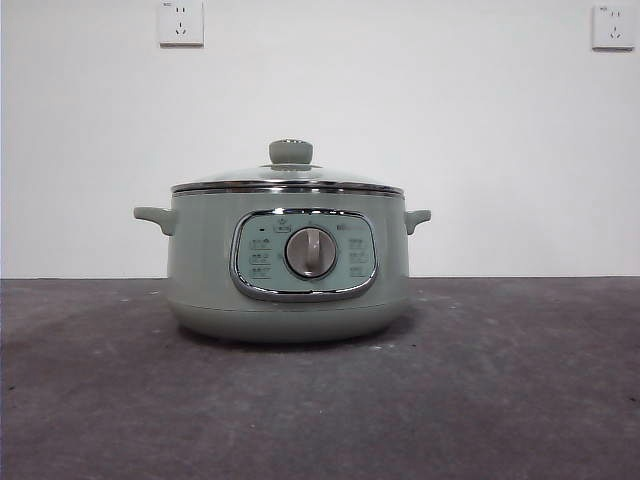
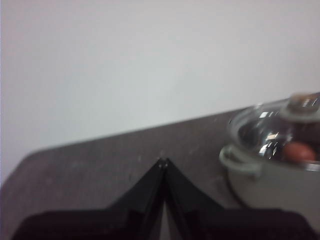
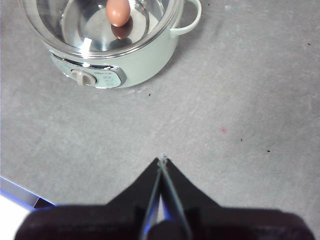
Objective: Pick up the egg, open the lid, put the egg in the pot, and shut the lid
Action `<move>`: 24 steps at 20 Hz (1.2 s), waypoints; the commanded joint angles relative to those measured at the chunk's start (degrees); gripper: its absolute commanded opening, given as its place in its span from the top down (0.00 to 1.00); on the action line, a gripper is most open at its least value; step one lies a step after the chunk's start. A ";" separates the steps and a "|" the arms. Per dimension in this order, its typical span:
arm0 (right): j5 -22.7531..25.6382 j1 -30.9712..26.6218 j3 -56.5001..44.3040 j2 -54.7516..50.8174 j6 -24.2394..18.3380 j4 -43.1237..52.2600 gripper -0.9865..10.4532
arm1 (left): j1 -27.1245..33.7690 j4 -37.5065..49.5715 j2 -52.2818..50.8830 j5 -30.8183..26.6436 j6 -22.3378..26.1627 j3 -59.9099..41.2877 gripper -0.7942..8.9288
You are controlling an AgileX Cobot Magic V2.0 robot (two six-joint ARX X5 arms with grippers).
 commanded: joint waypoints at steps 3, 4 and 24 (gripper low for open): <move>0.02 0.15 -0.28 0.26 0.59 -1.31 0.91 | -0.37 6.14 -8.72 -3.19 -4.72 -14.36 0.92; 0.02 0.15 -0.28 0.26 0.59 -1.31 0.91 | -0.87 6.95 -9.22 -3.93 -5.42 -16.46 0.92; 0.02 0.15 -0.28 0.28 0.59 -1.31 0.91 | -4.13 1.73 -7.48 -4.74 -7.41 -20.28 0.92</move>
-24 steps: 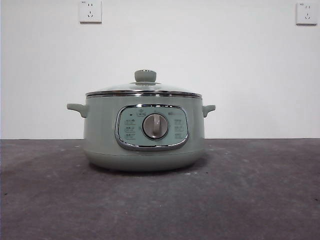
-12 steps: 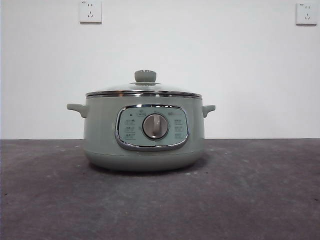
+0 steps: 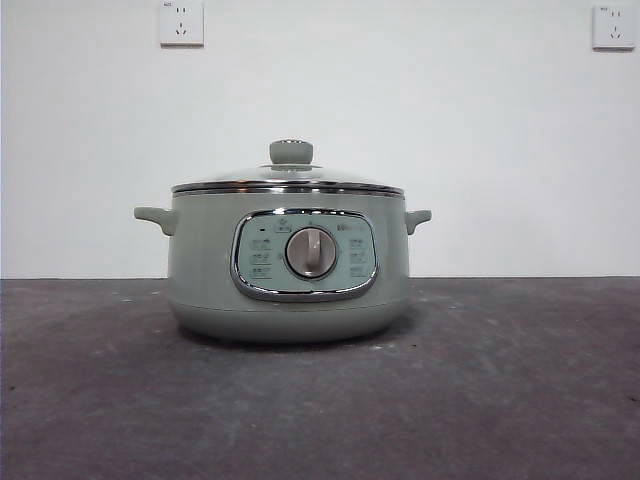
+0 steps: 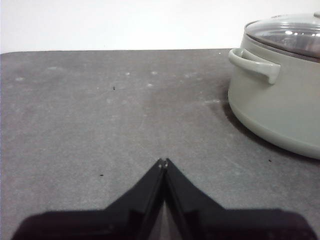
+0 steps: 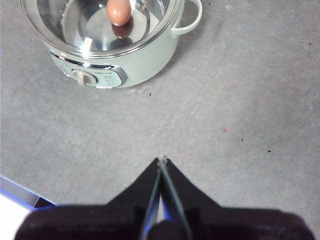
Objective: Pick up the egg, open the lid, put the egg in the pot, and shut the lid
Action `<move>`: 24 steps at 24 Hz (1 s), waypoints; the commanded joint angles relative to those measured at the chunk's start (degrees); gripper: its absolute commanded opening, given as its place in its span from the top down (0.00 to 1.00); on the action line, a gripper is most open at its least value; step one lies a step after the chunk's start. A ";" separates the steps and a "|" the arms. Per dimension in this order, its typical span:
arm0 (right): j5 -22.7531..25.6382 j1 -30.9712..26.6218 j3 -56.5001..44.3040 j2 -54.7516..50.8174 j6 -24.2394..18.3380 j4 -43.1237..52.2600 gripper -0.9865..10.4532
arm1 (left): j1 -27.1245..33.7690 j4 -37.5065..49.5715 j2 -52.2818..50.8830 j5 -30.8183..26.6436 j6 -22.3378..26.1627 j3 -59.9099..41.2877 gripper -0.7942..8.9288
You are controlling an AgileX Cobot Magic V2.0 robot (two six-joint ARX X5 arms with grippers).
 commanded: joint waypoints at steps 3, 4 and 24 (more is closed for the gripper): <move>0.02 0.15 -0.28 0.17 0.57 -1.31 0.91 | -0.15 0.20 0.39 -0.04 -0.28 -0.57 0.92; 0.04 0.15 -0.28 0.17 0.00 -1.31 0.91 | -0.15 0.20 0.59 -0.04 -0.28 -0.57 0.92; -2.73 -32.50 -46.45 -41.24 -6.58 58.01 0.91 | -0.15 0.20 1.46 -0.04 -0.31 -0.57 0.92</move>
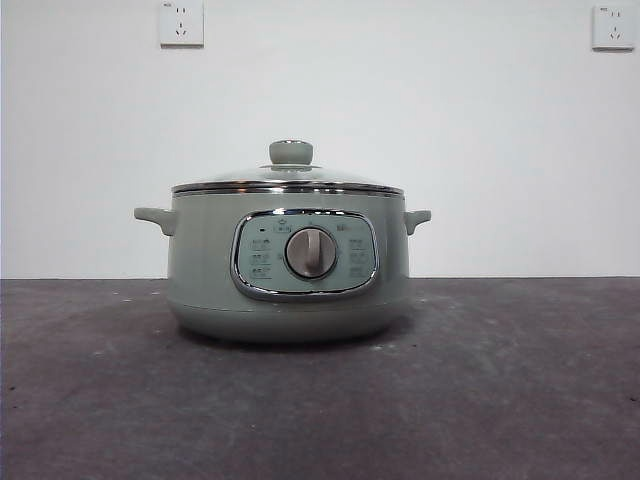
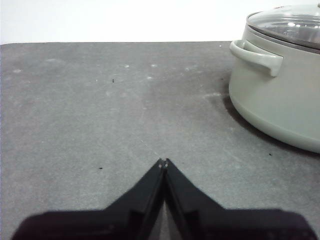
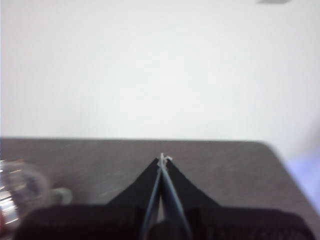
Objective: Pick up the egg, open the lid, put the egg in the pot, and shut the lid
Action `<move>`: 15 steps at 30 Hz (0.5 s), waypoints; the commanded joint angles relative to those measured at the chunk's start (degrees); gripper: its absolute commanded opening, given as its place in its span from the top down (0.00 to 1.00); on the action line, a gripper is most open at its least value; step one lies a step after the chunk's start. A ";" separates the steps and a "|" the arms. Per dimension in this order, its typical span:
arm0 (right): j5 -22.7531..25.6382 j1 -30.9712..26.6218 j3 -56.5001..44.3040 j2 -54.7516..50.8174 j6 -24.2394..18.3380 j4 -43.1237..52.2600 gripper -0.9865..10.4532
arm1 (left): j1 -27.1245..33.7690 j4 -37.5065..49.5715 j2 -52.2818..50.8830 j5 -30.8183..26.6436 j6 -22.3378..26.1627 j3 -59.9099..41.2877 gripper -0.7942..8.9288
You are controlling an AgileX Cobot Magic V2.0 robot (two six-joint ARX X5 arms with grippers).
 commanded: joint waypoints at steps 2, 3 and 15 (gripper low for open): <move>1.84 -1.99 -15.72 -8.57 -2.21 9.38 0.91 | -0.15 0.20 0.02 -0.04 -0.26 -0.57 0.92; 1.84 -2.25 -18.78 -10.32 -2.19 10.84 0.91 | -0.15 0.20 0.02 -0.04 -0.28 -0.57 0.92; 1.81 -2.64 -47.19 -28.57 2.43 14.19 0.91 | -0.15 0.20 0.02 -0.04 -0.26 -0.57 0.92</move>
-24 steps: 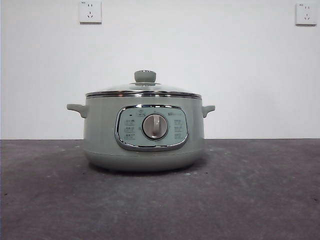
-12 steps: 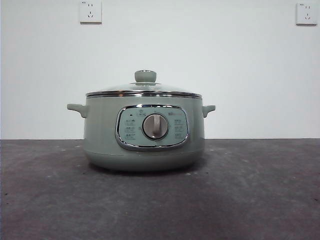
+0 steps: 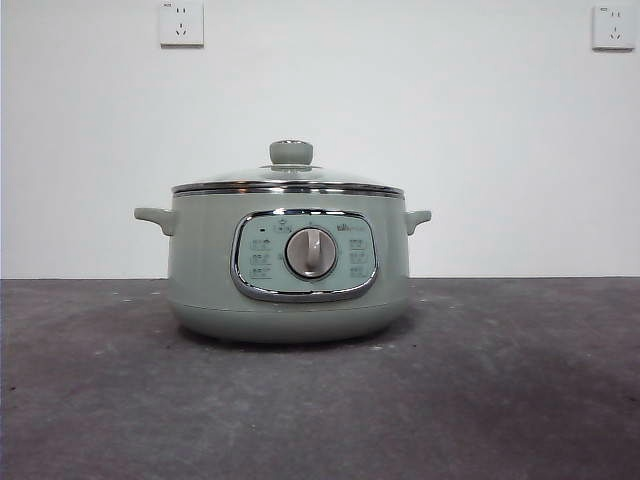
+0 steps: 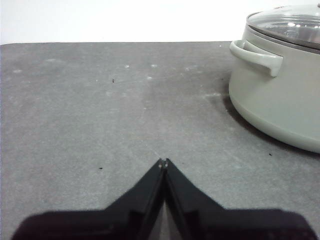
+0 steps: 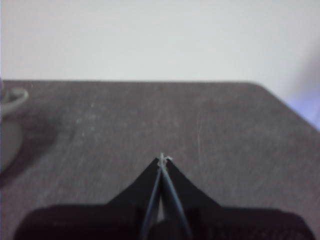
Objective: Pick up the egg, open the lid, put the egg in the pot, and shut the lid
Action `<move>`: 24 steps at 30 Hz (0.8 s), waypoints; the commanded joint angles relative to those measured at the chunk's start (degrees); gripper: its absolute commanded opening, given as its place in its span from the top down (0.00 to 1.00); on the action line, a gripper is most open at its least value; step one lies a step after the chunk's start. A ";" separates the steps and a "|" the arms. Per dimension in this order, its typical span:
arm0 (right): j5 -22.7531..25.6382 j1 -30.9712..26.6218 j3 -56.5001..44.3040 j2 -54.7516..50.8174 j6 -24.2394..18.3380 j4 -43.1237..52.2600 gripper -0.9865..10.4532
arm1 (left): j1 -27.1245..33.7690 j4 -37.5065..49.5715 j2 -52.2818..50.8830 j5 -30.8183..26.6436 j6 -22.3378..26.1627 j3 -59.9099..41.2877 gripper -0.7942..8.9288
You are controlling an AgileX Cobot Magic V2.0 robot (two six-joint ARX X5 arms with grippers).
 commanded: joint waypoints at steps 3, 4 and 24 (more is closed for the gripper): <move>0.22 -0.04 -5.38 -3.23 1.88 0.61 0.91 | -0.15 0.20 0.02 -0.04 -0.26 -0.57 0.92; 0.22 -0.04 -6.14 -3.80 1.86 0.44 0.91 | -0.15 0.20 0.02 -0.04 -0.28 -0.57 0.92; 0.22 -0.02 -10.14 -5.70 2.82 -0.09 0.91 | -0.15 0.17 0.02 -0.04 -0.26 -0.55 0.92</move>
